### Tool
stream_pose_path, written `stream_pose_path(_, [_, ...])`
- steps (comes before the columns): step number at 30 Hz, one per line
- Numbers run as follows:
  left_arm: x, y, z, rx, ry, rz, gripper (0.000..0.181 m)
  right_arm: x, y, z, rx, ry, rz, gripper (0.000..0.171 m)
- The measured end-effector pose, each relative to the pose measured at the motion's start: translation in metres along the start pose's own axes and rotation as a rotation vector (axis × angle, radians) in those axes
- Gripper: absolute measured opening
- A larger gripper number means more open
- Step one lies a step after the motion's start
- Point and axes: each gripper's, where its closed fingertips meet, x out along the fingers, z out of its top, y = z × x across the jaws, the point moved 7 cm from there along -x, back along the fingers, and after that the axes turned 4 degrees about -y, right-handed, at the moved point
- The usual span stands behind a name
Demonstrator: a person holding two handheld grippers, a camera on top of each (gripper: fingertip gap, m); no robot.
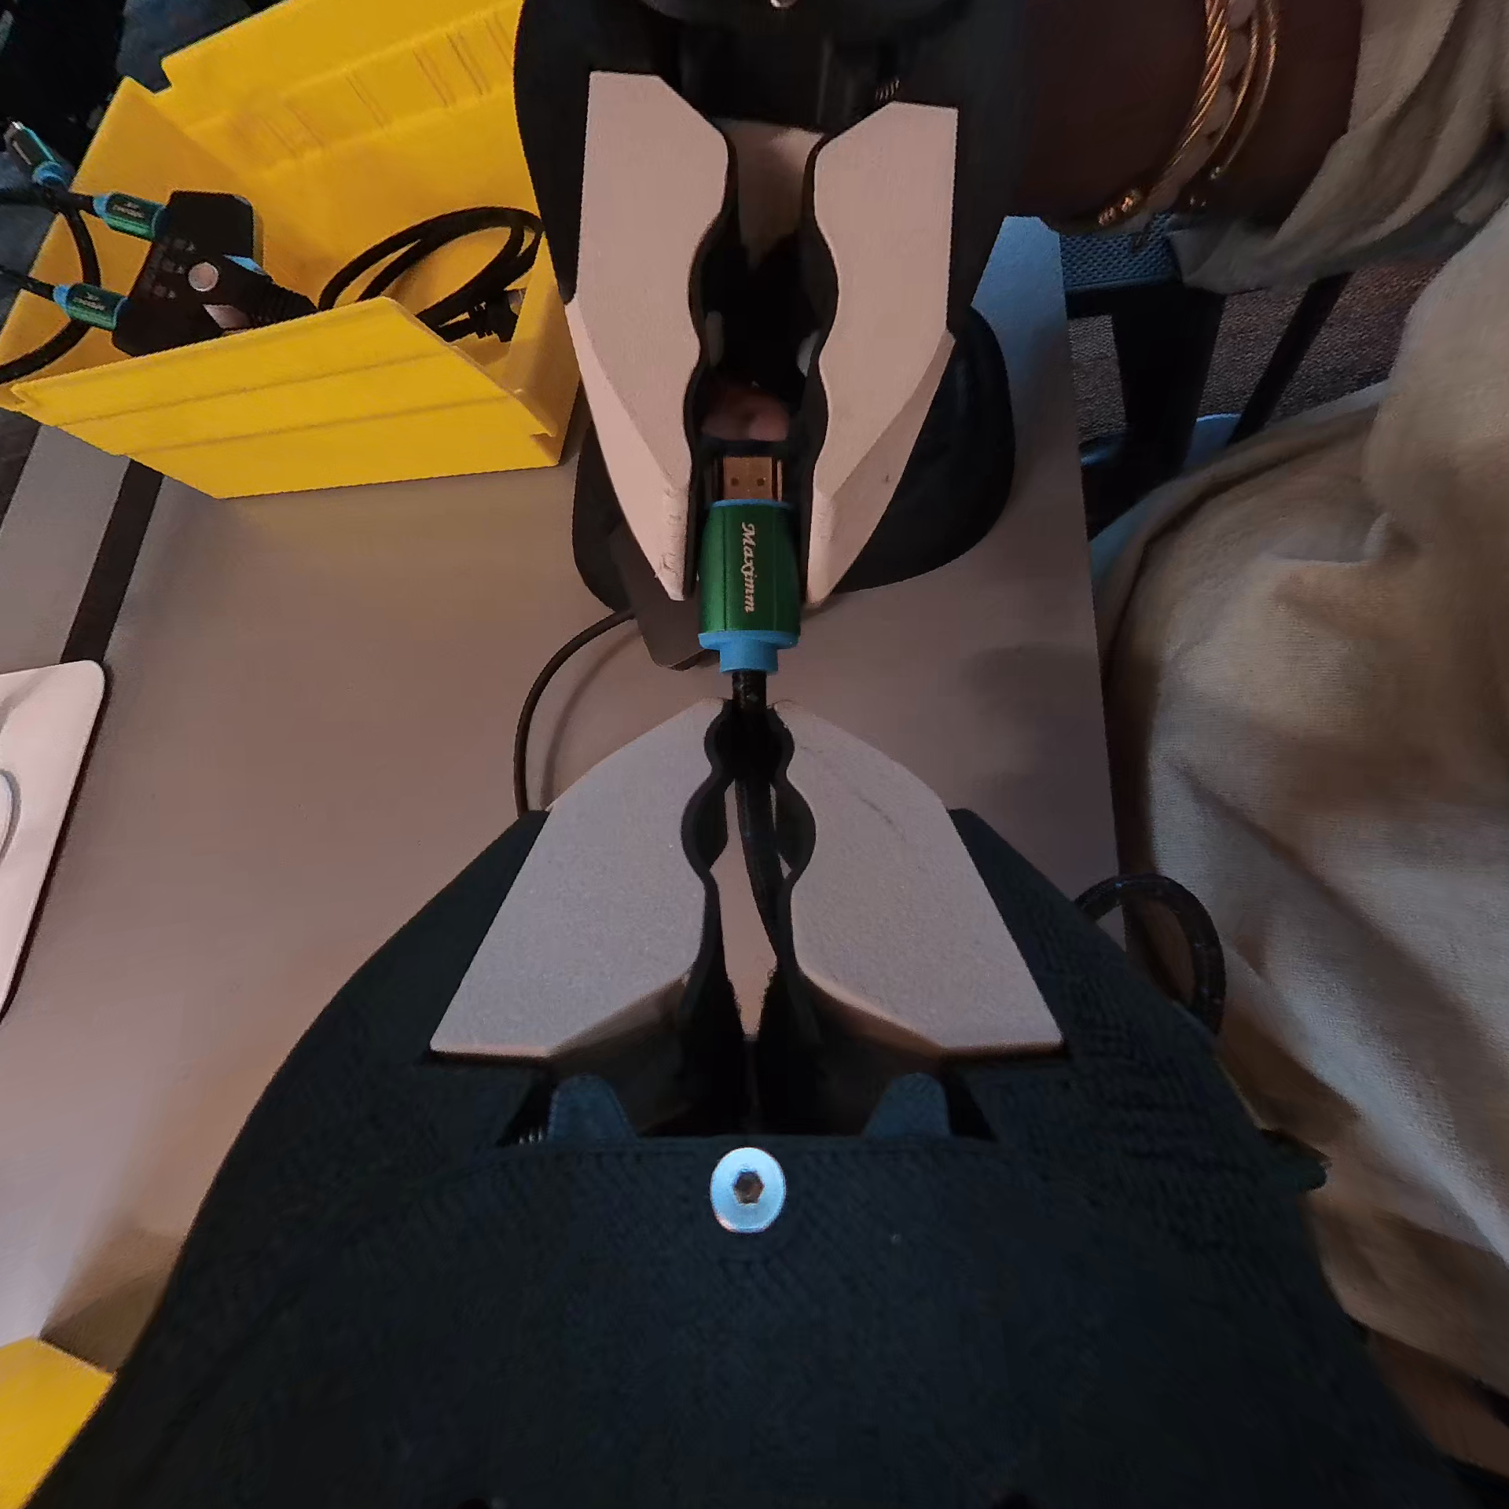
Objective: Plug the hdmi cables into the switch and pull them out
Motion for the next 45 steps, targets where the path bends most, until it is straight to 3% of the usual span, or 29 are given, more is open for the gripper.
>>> stream_pose_path(5, [0.001, -0.003, 0.000, 0.003, -0.069, -0.032, 0.008, -0.002, 0.002, 0.000, -0.026, -0.014, 0.028, 0.021])
stream_pose_path(11, [-0.004, 0.009, -0.005, -0.044, -0.363, 0.066, 0.052, -0.003, 0.002, -0.003, -0.032, -0.027, 0.055, 0.021])
stream_pose_path(15, [-0.006, 0.007, -0.010, -0.119, -0.561, 0.025, 0.063, -0.003, 0.001, -0.006, -0.034, -0.037, 0.055, 0.021])
stream_pose_path(18, [0.000, 0.000, -0.015, -0.167, -0.642, -0.059, 0.054, -0.002, 0.000, -0.007, -0.022, -0.048, 0.055, 0.021])
stream_pose_path(21, [0.003, -0.003, -0.016, -0.119, -0.693, -0.005, 0.040, -0.001, -0.002, -0.009, 0.025, -0.045, 0.045, 0.021])
stream_pose_path(25, [0.008, -0.006, -0.017, -0.015, -0.643, 0.073, 0.030, -0.001, -0.003, -0.011, 0.086, -0.064, 0.029, 0.021])
stream_pose_path(40, [0.013, -0.004, -0.016, -0.122, -0.666, -0.004, 0.020, -0.001, 0.000, -0.009, 0.019, -0.102, 0.039, 0.021])
stream_pose_path(45, [0.011, -0.004, -0.014, -0.094, -0.598, 0.040, 0.019, -0.001, -0.001, -0.010, 0.028, -0.089, 0.032, 0.021])
